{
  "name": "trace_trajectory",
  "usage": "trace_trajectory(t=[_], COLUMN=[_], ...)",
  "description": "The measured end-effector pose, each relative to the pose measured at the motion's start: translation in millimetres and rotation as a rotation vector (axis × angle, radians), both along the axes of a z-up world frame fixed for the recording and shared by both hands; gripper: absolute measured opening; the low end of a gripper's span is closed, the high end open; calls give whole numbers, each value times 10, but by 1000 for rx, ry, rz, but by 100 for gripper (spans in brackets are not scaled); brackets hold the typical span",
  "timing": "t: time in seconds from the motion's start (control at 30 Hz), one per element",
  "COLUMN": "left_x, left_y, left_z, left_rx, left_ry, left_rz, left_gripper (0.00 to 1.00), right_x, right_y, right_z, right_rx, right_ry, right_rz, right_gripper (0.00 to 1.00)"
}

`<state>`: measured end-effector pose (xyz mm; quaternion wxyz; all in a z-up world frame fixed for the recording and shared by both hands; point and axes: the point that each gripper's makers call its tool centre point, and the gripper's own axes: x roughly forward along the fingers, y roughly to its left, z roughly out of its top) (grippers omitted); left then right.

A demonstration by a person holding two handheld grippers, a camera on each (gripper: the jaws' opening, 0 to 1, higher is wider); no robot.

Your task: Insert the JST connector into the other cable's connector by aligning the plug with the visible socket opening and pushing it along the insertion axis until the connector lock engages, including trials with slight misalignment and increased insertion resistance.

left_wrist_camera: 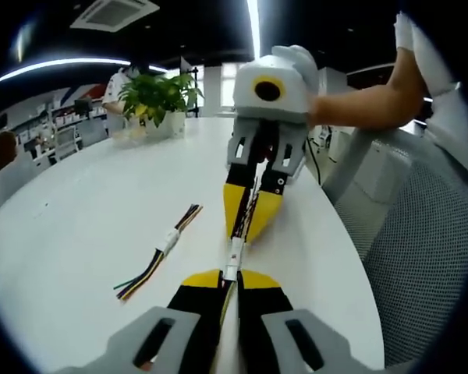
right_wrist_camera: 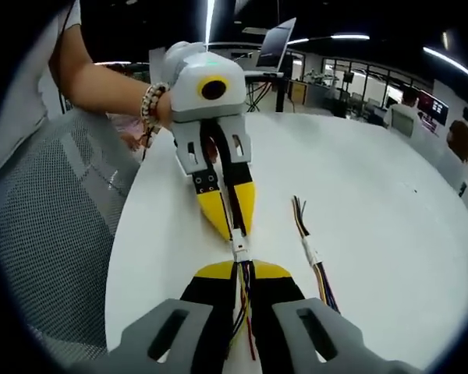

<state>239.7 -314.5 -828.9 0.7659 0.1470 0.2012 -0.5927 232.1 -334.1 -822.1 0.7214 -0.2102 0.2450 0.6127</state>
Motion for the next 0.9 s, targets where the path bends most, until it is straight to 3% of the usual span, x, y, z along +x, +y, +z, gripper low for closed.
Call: trace_trajectory(t=[0.13,0.9], left_x=[29,17], left_y=[21,22], left_z=[81,134], left_rx=[-27,-27], left_ry=[-5,-14], left_rz=[12,-4], left_gripper=[0,0], right_x=[17,1], right_y=[9,32], right_z=[28,100], right_rx=[9,14], right_ry=[-10,-34], right_rz=[-6,18], right_gripper=[3,3])
